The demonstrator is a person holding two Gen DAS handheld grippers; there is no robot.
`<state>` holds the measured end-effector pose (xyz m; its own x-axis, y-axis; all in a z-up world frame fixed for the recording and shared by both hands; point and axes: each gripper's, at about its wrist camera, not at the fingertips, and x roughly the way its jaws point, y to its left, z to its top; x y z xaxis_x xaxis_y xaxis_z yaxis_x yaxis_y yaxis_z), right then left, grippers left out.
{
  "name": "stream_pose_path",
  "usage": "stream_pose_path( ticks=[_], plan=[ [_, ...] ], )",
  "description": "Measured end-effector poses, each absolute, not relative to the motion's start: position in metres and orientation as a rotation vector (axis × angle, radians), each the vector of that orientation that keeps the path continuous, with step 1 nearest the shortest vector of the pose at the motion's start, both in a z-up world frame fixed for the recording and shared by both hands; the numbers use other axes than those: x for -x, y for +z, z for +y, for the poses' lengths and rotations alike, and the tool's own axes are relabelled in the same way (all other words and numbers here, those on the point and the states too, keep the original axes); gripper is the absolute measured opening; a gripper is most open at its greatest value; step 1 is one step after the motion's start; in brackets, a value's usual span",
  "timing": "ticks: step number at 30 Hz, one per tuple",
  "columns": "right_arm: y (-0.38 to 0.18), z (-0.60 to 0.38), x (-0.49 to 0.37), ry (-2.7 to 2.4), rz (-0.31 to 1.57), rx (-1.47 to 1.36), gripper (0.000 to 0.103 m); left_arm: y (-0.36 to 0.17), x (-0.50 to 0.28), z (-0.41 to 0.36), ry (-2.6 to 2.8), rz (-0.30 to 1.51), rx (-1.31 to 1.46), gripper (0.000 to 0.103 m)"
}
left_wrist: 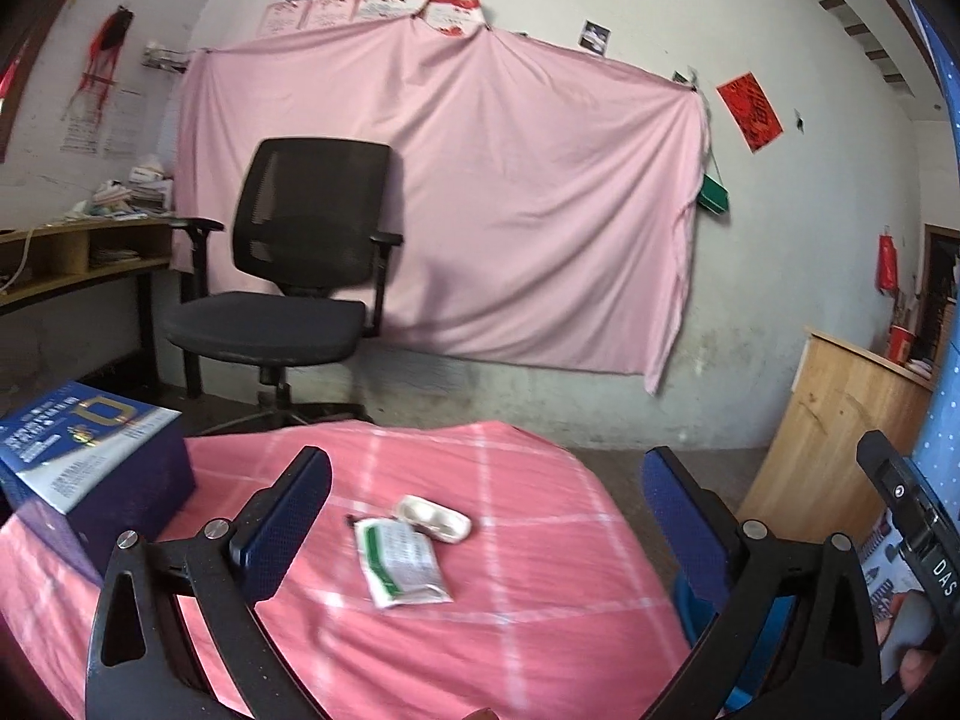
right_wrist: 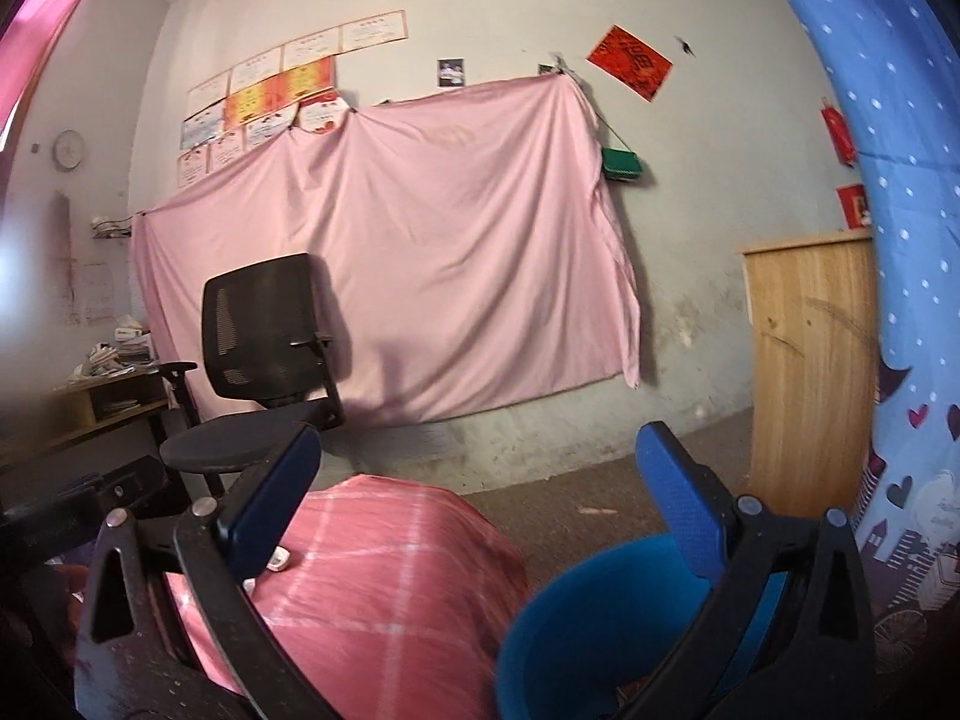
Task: Collect trash
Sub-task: 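Bring both grippers back over the remaining table items, then grasp the green-white paper packet with the left gripper while the right gripper grasps the white earbud case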
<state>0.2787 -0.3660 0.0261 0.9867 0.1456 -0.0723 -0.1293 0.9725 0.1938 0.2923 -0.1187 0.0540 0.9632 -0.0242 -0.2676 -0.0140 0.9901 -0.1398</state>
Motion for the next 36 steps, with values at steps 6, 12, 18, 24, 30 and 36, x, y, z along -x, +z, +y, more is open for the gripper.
stream_pose_path(
  ticks=[6, 12, 18, 24, 30, 36],
  plan=[
    [0.028, -0.343, -0.283, 0.182, 0.073, -0.162, 0.103, 0.049, -0.276, -0.088, 0.052, 0.228, 0.134, 0.101],
    [0.025, -0.321, -0.289, 0.22, 0.084, -0.129, 0.103, 0.038, -0.269, -0.059, 0.107, 0.222, 0.119, 0.101],
    [0.02, -0.3, -0.294, 0.257, 0.095, -0.096, 0.103, 0.024, -0.27, -0.042, 0.144, 0.23, 0.117, 0.101],
    [0.011, -0.278, -0.307, 0.299, 0.145, -0.055, 0.103, 0.015, -0.279, -0.029, 0.146, 0.267, 0.141, 0.101],
    [0.005, -0.26, -0.317, 0.333, 0.157, -0.018, 0.103, 0.009, -0.289, -0.026, 0.13, 0.271, 0.125, 0.101],
    [0.0, -0.247, -0.335, 0.369, 0.197, -0.006, 0.103, 0.001, -0.305, -0.017, 0.099, 0.309, 0.128, 0.101]
  ],
)
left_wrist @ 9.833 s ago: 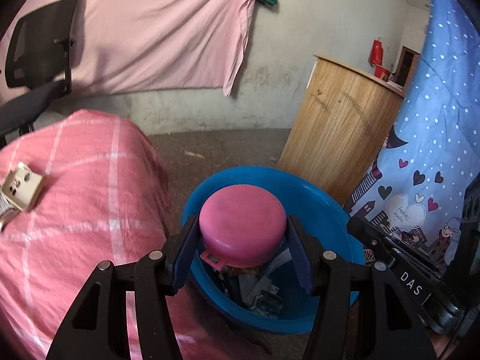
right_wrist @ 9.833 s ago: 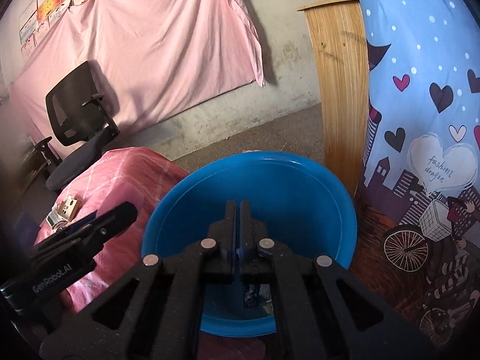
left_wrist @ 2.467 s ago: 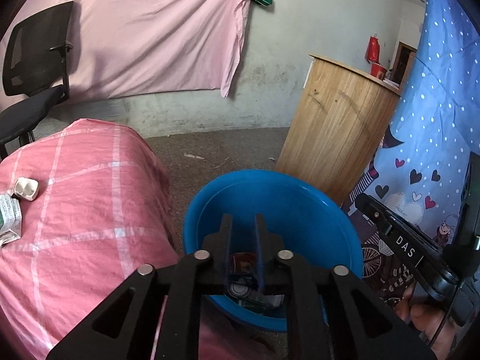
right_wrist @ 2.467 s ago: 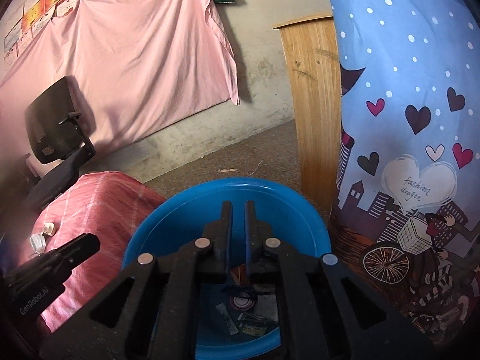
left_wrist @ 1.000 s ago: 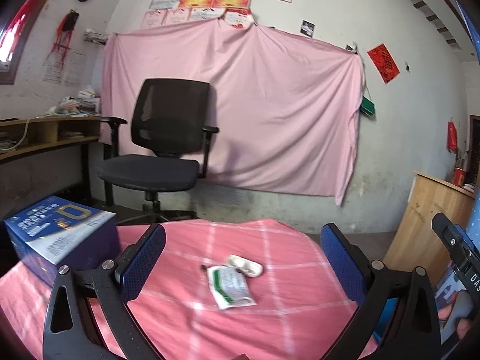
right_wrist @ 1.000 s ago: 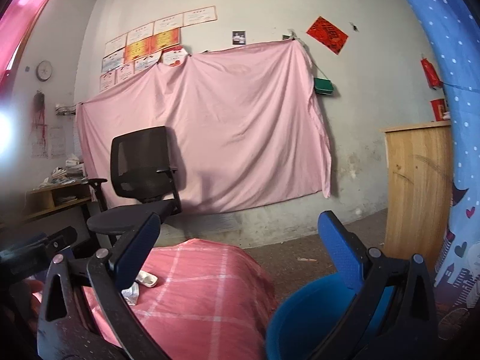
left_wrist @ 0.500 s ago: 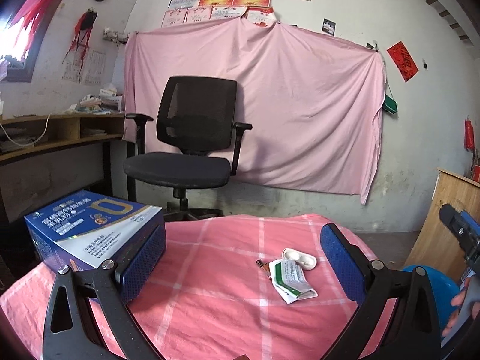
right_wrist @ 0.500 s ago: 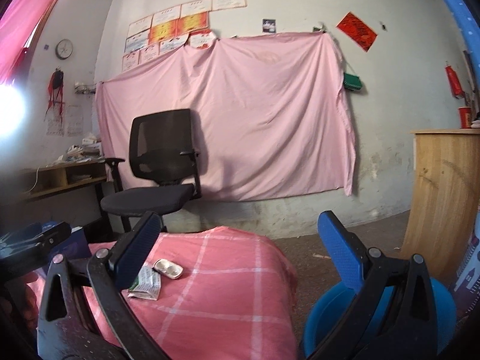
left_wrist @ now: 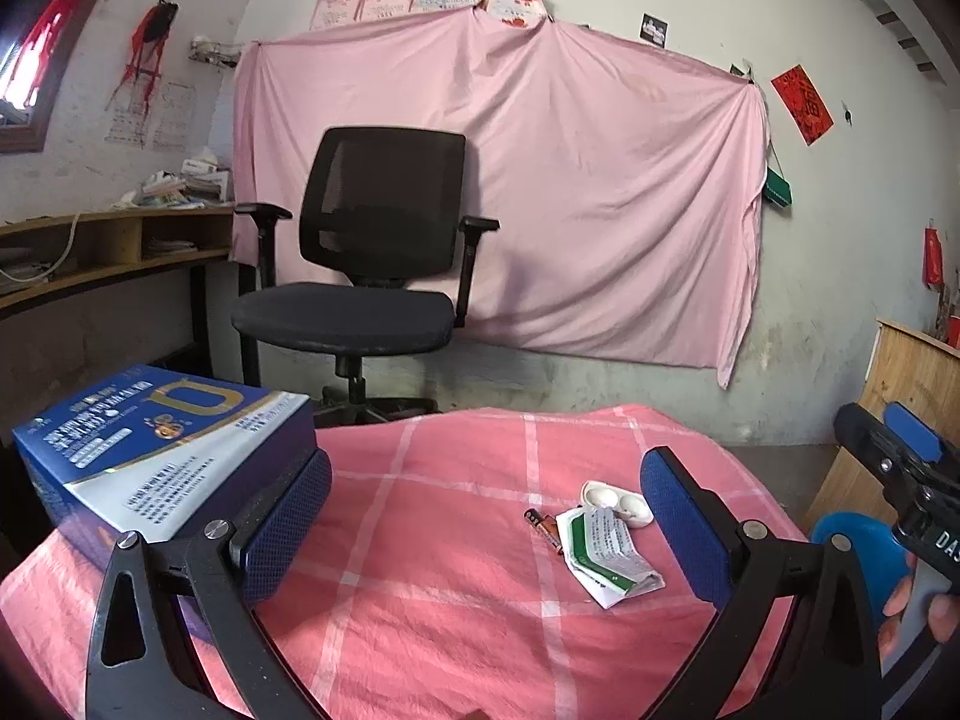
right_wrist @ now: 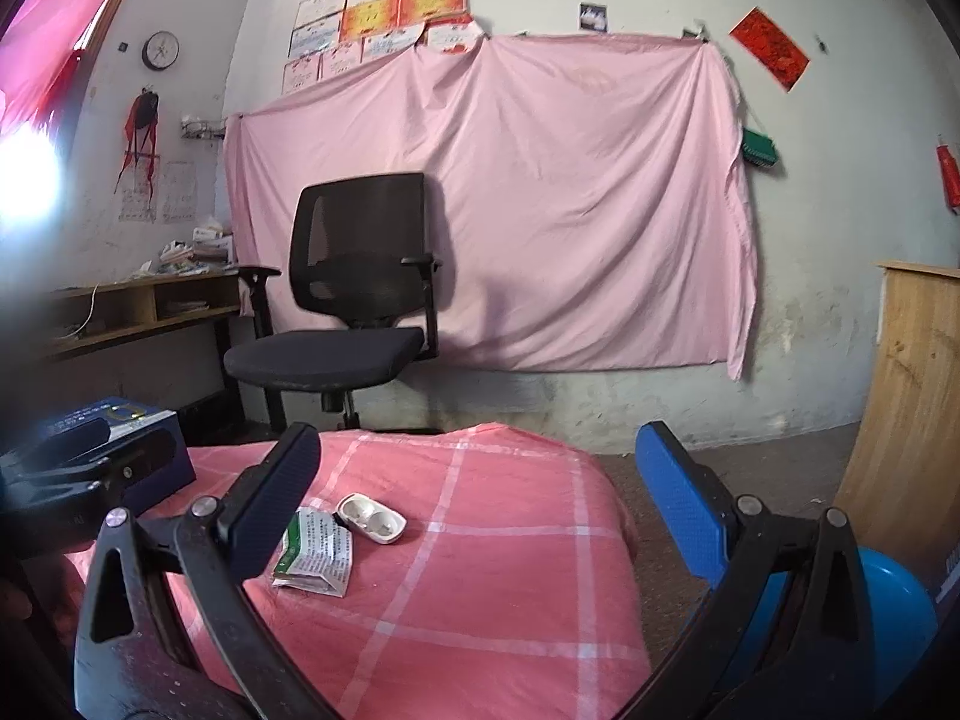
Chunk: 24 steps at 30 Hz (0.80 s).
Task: Collect trash
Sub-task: 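Grasp the green-white paper packet with the left gripper while the right gripper grasps the white earbud case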
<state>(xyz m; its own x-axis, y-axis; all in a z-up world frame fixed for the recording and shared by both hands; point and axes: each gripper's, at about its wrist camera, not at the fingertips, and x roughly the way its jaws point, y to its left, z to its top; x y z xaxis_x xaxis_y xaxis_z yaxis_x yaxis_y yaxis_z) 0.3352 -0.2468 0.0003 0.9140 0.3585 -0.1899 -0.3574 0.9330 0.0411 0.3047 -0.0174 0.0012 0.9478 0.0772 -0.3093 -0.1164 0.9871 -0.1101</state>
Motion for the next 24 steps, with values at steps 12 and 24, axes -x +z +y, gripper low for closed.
stream_pose_path(
  ticks=[12, 24],
  plan=[
    [-0.027, -0.211, -0.388, 0.419, 0.437, 0.07, 0.084, -0.027, -0.359, -0.007, -0.088, 0.539, 0.186, 0.061],
    [-0.052, -0.197, -0.436, 0.524, 0.67, 0.109, 0.05, -0.044, -0.402, -0.004, -0.292, 0.713, 0.259, 0.024]
  ],
)
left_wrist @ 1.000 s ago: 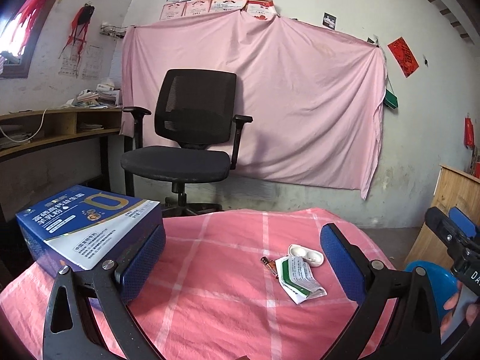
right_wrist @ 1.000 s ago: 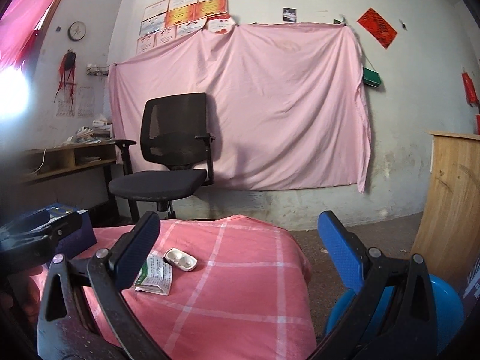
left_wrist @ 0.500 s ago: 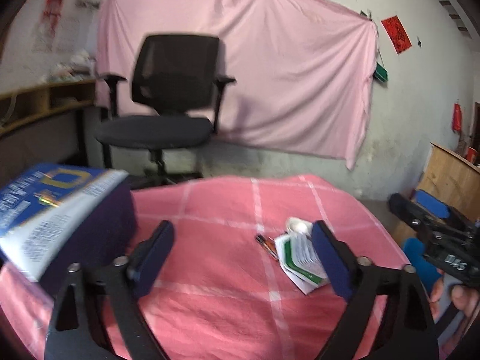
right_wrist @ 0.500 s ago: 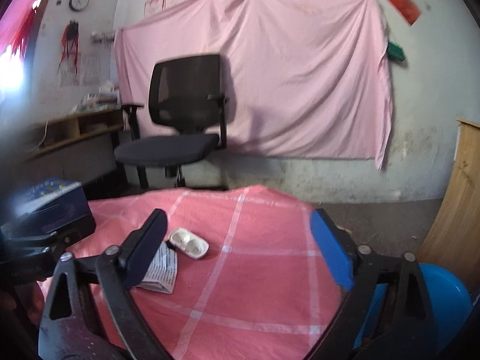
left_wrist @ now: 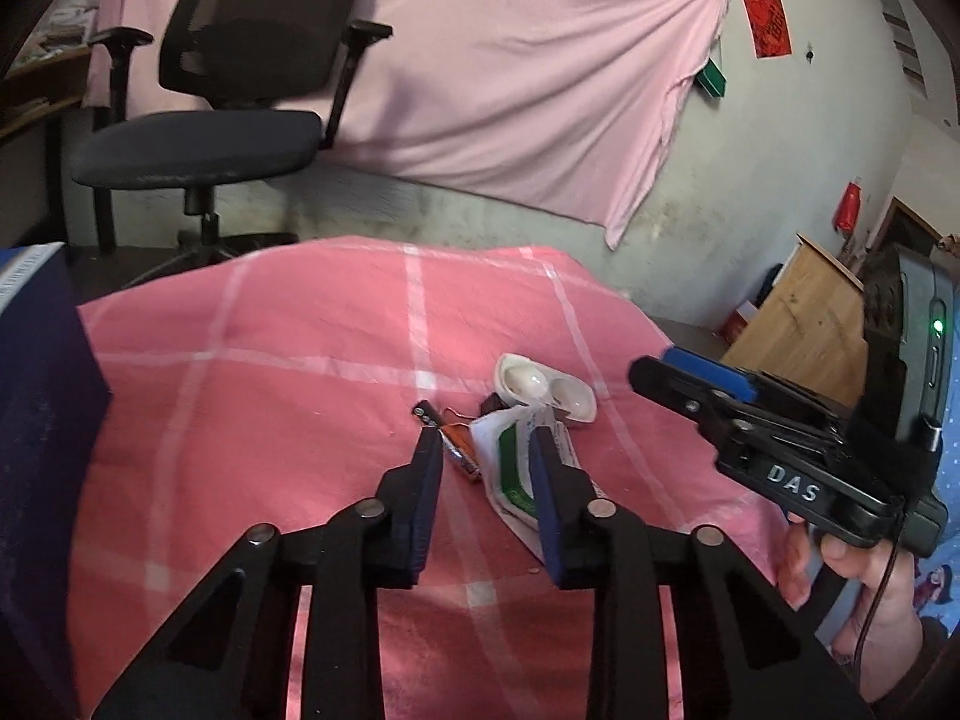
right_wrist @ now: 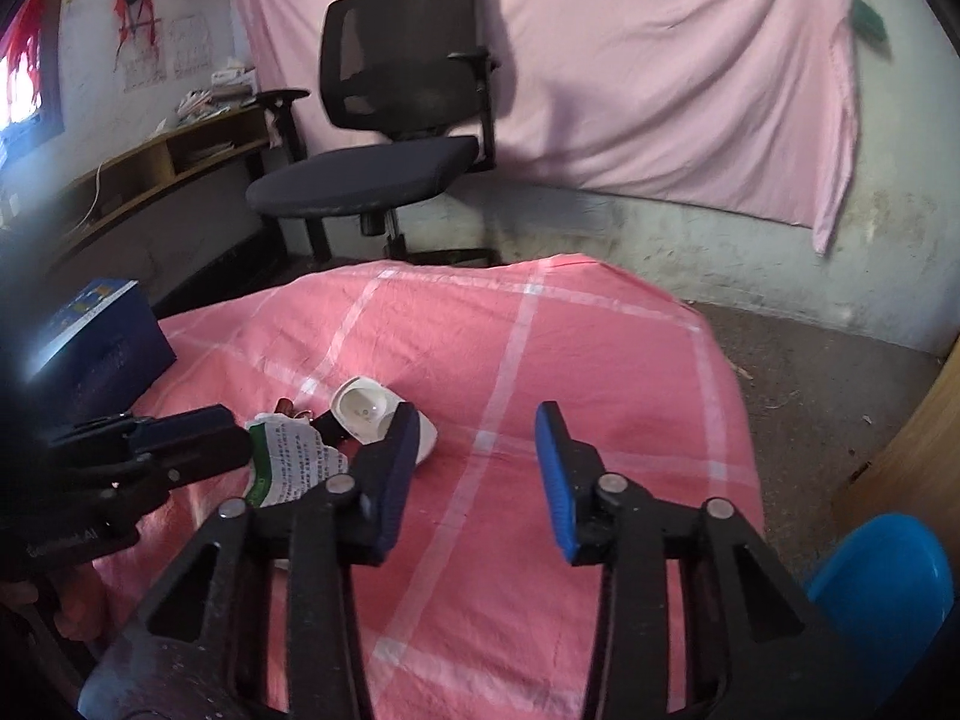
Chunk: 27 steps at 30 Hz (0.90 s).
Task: Collect trash
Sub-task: 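Grasp the green-white paper packet with the left gripper while the right gripper grasps the white earbud case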
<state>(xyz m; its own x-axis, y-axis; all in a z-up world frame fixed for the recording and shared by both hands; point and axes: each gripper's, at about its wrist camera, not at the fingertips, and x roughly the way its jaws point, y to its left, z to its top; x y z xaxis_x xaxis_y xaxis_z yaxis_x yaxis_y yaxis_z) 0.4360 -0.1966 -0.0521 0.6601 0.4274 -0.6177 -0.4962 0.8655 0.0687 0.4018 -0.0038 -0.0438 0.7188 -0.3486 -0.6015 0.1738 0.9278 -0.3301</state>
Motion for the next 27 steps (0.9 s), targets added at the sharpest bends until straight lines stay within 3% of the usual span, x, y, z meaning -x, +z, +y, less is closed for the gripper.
stream_pose_path(
  ticks=[17, 27],
  plan=[
    [-0.078, -0.172, -0.466, 0.628, 0.859, 0.142, 0.025, -0.049, -0.41, -0.006, -0.35, 0.764, 0.284, 0.01],
    [-0.068, -0.185, -0.45, 0.586, 0.779, 0.112, 0.021, -0.038, -0.395, -0.019, -0.31, 0.709, 0.211, 0.008]
  ],
)
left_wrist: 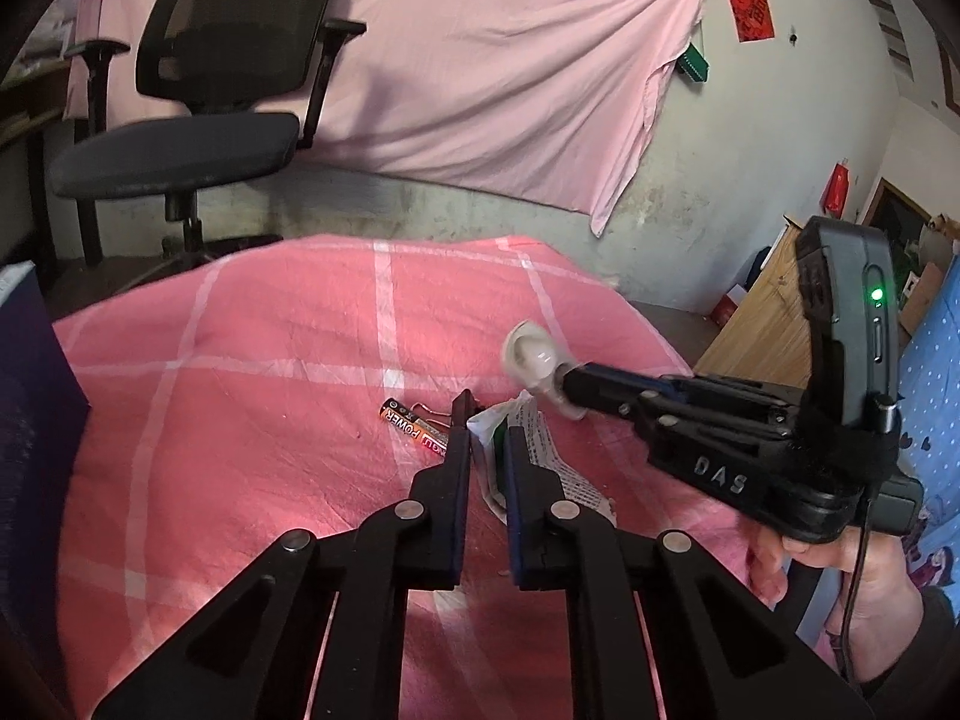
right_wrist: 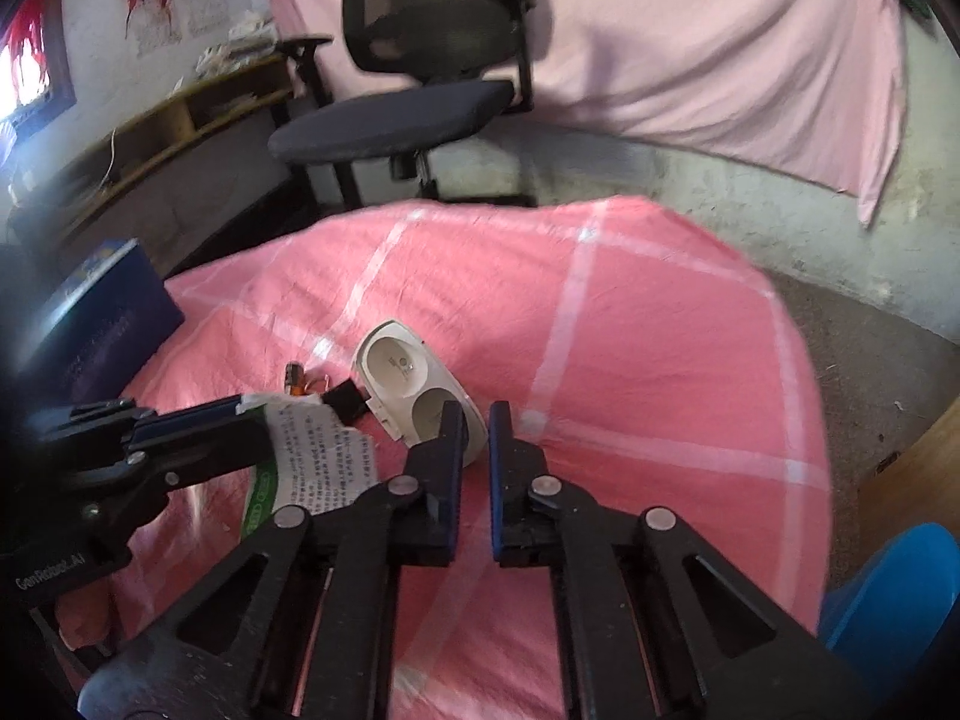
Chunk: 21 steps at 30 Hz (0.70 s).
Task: Collect trash
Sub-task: 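Grasp the green-white paper packet with the left gripper while the right gripper grasps the white earbud case, then carry the packet and earbud case in both grippers over the blue basin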
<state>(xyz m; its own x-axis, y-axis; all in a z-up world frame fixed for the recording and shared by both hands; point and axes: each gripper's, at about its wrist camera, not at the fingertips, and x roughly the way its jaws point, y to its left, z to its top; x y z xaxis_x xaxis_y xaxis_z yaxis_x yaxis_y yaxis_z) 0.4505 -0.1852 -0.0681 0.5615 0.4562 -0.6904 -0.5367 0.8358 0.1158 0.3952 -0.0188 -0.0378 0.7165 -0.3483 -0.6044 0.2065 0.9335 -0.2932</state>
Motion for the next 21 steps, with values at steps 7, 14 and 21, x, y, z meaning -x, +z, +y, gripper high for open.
stream_pose_path(
  ticks=[7, 14, 21],
  plan=[
    [-0.049, -0.213, -0.418, 0.5, 0.64, 0.049, 0.021, -0.022, -0.374, -0.035, -0.275, 0.649, 0.155, 0.006],
    [-0.029, -0.243, -0.391, 0.453, 0.547, -0.008, 0.021, 0.002, -0.345, -0.058, -0.242, 0.557, 0.075, 0.005],
    [-0.002, -0.276, -0.358, 0.401, 0.422, -0.056, 0.021, 0.03, -0.32, -0.08, -0.194, 0.458, 0.009, 0.005]
  ],
)
